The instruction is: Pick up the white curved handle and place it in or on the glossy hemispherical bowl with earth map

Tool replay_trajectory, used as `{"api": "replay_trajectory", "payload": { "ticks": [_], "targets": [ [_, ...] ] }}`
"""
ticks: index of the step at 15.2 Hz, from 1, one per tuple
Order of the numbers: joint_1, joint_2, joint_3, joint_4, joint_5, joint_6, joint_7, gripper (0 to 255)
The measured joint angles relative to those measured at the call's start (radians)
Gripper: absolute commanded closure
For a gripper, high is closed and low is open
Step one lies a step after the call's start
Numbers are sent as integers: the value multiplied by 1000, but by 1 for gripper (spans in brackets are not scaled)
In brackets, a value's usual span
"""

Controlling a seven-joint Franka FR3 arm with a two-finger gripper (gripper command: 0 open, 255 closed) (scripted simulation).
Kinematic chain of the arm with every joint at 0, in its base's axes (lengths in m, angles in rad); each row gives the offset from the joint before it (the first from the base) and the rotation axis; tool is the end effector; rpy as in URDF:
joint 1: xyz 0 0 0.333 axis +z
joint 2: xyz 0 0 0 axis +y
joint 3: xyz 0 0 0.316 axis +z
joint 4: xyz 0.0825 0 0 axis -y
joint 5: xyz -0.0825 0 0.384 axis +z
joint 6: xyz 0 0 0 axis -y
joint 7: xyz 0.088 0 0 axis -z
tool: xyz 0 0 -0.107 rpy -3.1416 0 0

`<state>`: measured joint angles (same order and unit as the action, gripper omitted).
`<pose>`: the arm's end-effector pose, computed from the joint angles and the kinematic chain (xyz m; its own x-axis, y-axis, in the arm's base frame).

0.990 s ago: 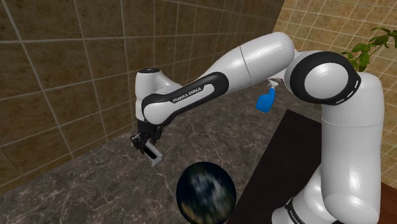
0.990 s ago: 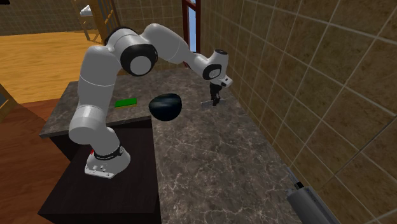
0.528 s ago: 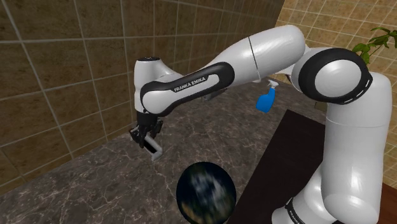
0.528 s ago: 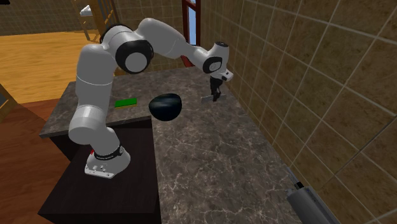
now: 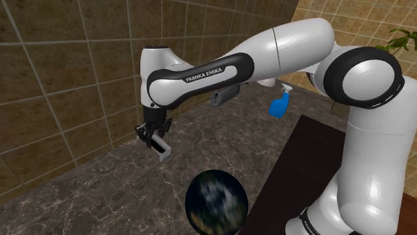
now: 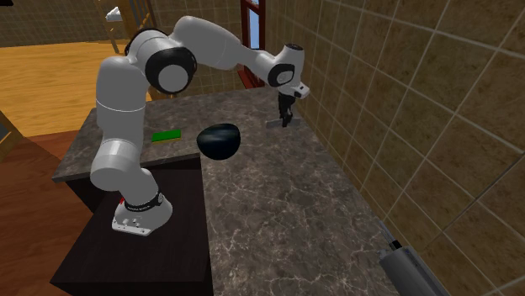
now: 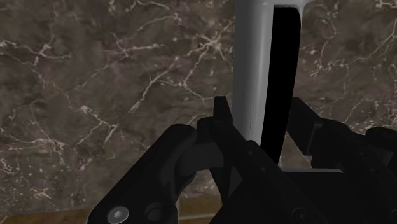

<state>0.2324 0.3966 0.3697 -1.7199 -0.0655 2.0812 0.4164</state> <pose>0.5521 0.3483 0.3689 0.9805 0.1924 -0.0403 0.1892 -0.9792 -0.0730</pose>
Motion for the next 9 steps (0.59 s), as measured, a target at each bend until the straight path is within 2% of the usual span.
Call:
{"api": "replay_trajectory", "payload": {
  "ticks": [9],
  "targets": [
    [-3, -40, 8, 70, 16, -108, -3, 255]
  ]
}}
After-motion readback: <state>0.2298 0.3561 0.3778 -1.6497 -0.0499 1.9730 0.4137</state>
